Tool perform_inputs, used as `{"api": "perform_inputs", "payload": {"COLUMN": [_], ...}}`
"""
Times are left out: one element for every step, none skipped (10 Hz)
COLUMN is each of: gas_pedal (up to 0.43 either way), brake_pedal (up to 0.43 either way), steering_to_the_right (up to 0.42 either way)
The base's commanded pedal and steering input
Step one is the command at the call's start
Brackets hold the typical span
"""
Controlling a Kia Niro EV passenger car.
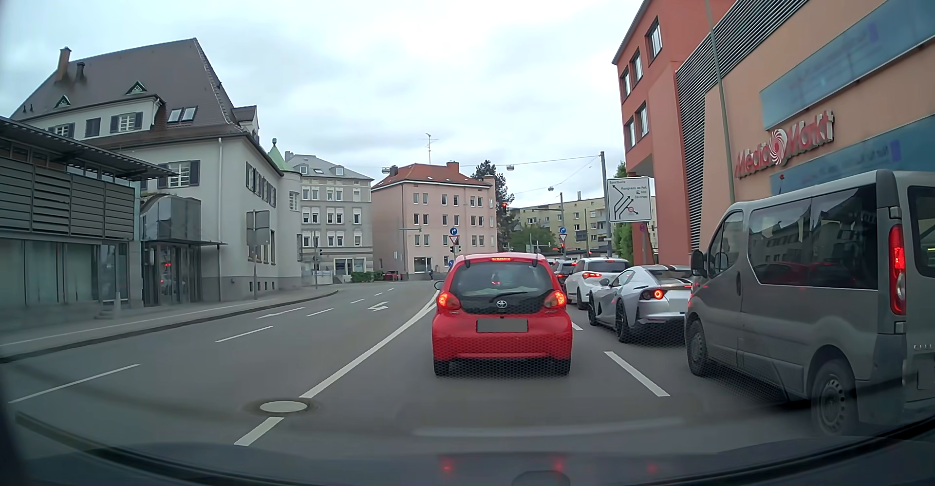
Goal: Follow the waypoints while adhering to traffic rules and regulations
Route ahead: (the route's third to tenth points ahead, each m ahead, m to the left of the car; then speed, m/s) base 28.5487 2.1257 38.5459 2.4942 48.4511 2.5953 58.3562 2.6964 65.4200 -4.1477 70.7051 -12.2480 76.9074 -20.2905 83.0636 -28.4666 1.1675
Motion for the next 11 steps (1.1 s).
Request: {"api": "perform_inputs", "payload": {"gas_pedal": [0.000,0.000,0.000,0.000,0.000,0.000,0.000,0.000,0.000,0.000,0.000], "brake_pedal": [0.165,0.165,0.165,0.165,0.165,0.165,0.165,0.165,0.165,0.165,0.159], "steering_to_the_right": [0.007,0.007,0.007,0.007,0.007,0.007,0.007,0.007,0.007,0.007,0.007]}}
